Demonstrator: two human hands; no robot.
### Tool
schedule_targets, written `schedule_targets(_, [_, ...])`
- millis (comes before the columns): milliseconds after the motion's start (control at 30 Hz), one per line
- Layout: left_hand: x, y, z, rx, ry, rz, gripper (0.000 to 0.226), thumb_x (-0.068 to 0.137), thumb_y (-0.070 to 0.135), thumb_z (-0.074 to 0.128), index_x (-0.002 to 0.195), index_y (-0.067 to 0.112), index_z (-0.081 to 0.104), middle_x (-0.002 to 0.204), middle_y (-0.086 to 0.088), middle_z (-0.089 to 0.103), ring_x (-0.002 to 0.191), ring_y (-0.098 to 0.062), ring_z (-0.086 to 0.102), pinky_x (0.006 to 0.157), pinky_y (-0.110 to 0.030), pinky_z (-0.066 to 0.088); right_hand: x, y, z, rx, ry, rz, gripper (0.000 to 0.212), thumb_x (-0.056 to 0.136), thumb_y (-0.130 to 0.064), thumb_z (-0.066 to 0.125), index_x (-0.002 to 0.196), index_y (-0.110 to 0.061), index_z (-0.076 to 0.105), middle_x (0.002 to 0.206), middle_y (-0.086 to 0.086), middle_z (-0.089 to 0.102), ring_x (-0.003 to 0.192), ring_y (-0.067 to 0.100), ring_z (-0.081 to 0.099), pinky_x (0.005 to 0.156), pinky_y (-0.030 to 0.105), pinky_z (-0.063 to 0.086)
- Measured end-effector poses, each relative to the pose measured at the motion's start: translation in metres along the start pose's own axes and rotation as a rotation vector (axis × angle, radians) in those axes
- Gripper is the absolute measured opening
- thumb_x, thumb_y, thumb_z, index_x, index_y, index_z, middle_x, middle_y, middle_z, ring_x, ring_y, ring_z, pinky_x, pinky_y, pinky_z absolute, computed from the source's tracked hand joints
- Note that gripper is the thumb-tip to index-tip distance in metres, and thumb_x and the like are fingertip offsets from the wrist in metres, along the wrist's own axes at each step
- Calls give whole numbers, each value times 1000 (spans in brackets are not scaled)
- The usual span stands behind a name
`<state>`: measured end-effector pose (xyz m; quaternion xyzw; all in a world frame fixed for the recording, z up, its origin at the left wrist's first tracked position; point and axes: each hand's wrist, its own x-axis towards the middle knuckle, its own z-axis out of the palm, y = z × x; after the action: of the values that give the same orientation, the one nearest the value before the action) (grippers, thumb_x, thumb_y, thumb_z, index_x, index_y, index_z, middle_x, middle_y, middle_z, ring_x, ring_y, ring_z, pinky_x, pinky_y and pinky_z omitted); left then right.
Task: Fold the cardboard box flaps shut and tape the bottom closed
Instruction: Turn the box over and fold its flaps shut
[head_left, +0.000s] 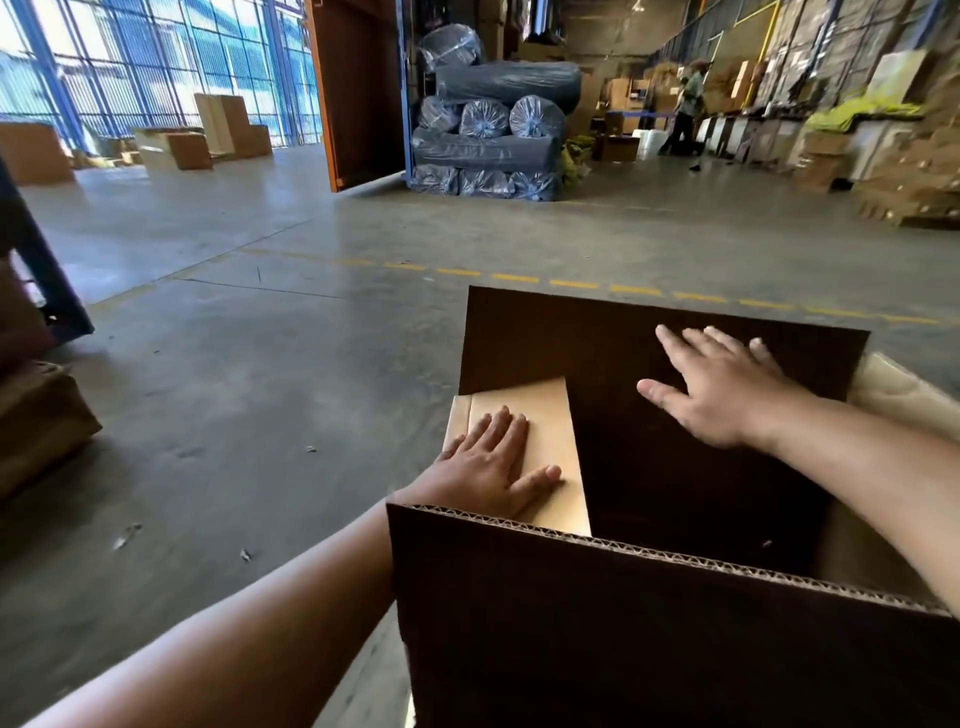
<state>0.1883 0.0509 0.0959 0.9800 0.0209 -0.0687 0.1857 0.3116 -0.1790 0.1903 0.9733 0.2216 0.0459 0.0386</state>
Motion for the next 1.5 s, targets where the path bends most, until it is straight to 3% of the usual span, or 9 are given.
schedule_targets(500, [-17,2,16,306,-18,134,101,85,83,18,159,19,-4,166,1,-12,151,-12,-14,125,-39,-4,-20,0,0,58,-66,44,85,88,-71,30,154,-28,-3,163,4,-1,149,21,-1,119,49,7])
schedule_targets(733, [-10,-4,-6,361,-158,145,92,92,67,38,158,17,-3,167,-4,-10,153,-17,-7,122,-30,2,-46,44,-34,182,-86,23,83,88,-69,37,154,-28,8,160,1,20,146,21,20,118,42,20])
schedule_targets(833, [-15,-6,-25,342,-167,218,71,102,34,52,158,14,14,167,-6,10,152,-15,16,113,-10,9,-71,87,-56,233,12,56,67,92,-61,40,150,-29,29,154,0,35,141,21,33,113,37,28])
schedule_targets(1000, [-31,30,-91,247,-51,110,81,65,89,46,116,31,69,111,13,69,98,-7,66,81,-10,46,-107,179,-61,488,225,203,31,96,-40,49,119,-25,63,110,-1,64,106,20,58,86,30,40])
schedule_targets(1100, [-11,77,-127,238,238,239,77,64,95,37,88,29,69,86,9,68,79,-9,62,67,-12,43,-120,228,-35,635,251,303,12,97,-31,50,96,-35,62,102,2,69,99,26,64,84,35,45])
schedule_targets(1267, [34,151,-111,255,241,180,94,74,84,36,154,35,29,163,-2,26,147,-27,29,115,-53,32,-137,231,11,730,177,226,27,93,-49,51,106,-28,63,107,-5,68,95,13,61,78,25,44])
schedule_targets(1333, [51,161,-88,273,215,82,90,82,83,28,158,38,9,168,4,2,154,-22,2,118,-61,12,-139,212,15,845,207,119,48,76,-71,46,104,-35,58,105,-19,60,95,-1,55,78,8,38])
schedule_targets(1433, [65,155,-62,246,230,6,87,87,80,19,158,35,-4,166,5,-13,151,-18,-20,119,-61,-6,-136,184,31,1037,195,45,13,93,-51,50,105,-50,53,114,-31,54,103,-13,54,82,-2,33])
schedule_targets(1500, [68,152,-57,216,266,34,86,90,78,20,159,32,-3,166,3,-14,150,-18,-22,121,-53,-9,-135,173,47,1135,186,-8,27,93,-48,43,118,-52,54,123,-32,53,114,-17,49,92,3,32])
